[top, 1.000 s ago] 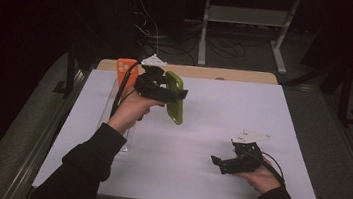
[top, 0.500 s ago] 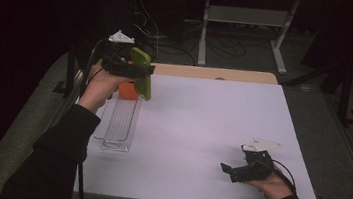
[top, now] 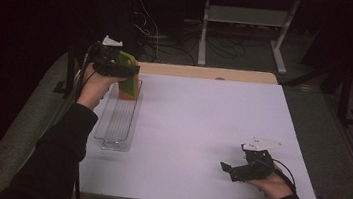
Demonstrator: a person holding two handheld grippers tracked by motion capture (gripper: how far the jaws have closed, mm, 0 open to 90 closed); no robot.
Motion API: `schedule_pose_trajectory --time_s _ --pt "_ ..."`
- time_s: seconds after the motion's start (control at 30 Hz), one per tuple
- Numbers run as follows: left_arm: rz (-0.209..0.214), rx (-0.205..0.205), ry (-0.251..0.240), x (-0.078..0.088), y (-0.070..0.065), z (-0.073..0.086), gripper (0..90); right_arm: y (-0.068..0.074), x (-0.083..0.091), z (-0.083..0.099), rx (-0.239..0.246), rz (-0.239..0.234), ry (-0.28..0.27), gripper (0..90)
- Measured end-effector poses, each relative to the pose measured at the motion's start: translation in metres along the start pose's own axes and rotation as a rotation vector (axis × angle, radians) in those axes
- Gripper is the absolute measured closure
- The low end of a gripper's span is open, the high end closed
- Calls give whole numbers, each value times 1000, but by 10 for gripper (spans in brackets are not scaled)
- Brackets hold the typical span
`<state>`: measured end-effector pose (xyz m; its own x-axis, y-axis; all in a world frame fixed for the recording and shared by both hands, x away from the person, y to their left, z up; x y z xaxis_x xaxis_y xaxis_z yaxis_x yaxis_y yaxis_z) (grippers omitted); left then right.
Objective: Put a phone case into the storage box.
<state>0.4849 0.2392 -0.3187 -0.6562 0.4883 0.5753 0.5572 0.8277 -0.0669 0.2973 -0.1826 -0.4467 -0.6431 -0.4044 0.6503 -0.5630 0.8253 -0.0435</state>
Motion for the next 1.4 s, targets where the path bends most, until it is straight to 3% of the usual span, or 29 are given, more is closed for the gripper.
schedule_pose_trajectory --time_s 0.2,0.37,0.83,0.97,1.23,1.4 --pt "-36 16 37 -15 12 17 151 -1 1 0 -3 0 -2 6" --pt "-58 38 34 -24 18 28 148 0 1 -1 -10 -3 -5 6" --pt "-108 57 31 -40 23 44 139 1 1 -1 -6 -5 -5 6" --pt "-123 54 50 -43 24 46 132 1 1 -2 -4 -3 -11 6" --pt "-91 85 41 -43 23 47 23 0 1 -1 11 -2 -10 6" --pt "-67 75 25 -39 22 43 18 1 1 -1 11 -2 -5 6"
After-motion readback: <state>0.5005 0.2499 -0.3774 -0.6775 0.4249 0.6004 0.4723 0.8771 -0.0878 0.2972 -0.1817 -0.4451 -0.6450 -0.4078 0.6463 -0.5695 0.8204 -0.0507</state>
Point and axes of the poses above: each handheld gripper's, and its own axes: x roughly backward along the jaws, z roughly out of its underside, y roughly to its left, the point moved 3 cm from there along -x, roughly forward along the jaws, and after that the axes turned 11 degrees about z, right-handed, at the moved point
